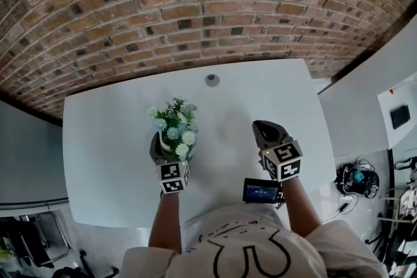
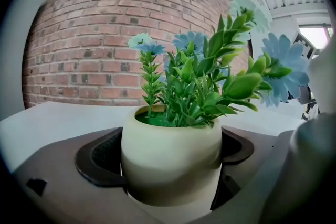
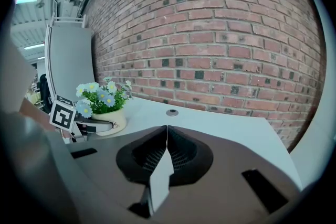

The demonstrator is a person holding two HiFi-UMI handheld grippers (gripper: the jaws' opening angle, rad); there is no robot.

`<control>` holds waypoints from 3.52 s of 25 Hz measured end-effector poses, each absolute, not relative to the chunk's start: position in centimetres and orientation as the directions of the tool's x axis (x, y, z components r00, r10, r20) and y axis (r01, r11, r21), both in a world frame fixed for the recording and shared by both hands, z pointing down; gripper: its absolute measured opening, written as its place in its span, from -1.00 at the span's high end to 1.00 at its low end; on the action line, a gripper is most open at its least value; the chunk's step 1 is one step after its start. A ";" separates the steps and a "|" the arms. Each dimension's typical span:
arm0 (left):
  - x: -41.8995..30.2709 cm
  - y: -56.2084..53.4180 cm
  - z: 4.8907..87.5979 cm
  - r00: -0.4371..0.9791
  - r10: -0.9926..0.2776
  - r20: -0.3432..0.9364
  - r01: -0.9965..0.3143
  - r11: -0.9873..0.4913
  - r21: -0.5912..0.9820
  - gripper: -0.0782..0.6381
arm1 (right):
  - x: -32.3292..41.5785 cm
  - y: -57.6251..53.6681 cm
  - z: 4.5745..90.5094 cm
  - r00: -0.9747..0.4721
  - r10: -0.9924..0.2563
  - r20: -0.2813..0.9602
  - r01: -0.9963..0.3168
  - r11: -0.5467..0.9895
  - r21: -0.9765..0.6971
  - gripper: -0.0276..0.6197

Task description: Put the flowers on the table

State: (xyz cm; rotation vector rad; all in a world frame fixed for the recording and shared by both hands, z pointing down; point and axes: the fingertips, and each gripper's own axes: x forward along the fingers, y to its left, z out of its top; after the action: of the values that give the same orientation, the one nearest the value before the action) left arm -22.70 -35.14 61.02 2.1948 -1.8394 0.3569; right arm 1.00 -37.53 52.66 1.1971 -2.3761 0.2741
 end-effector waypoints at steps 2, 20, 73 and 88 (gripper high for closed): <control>-22.7 -35.1 61.2 0.170 -0.919 0.354 -0.985 -0.166 0.043 -0.65 | 0.9 -37.5 52.6 -0.514 -0.706 0.486 -0.798 0.602 0.031 0.87; -22.3 -33.4 60.6 0.206 -0.895 0.396 -0.979 -0.192 0.074 -0.66 | 1.3 -35.8 51.4 -0.523 -0.720 0.456 -0.792 0.608 0.052 0.87; -27.5 -22.7 40.6 0.219 -0.970 0.107 -0.975 -0.222 -0.012 -0.65 | -1.2 -25.4 43.2 -0.508 -0.832 0.223 -0.844 0.533 0.067 0.87; -28.4 -20.2 37.4 0.270 -0.963 -0.028 -0.963 -0.269 -0.033 0.75 | -3.1 -24.8 38.6 -0.527 -0.843 0.106 -0.826 0.538 0.170 0.87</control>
State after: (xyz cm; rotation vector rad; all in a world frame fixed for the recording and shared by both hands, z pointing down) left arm -28.38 -20.22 37.45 2.5374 -1.9249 -0.0046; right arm -3.15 -24.77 38.59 1.4236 -2.5974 -0.1472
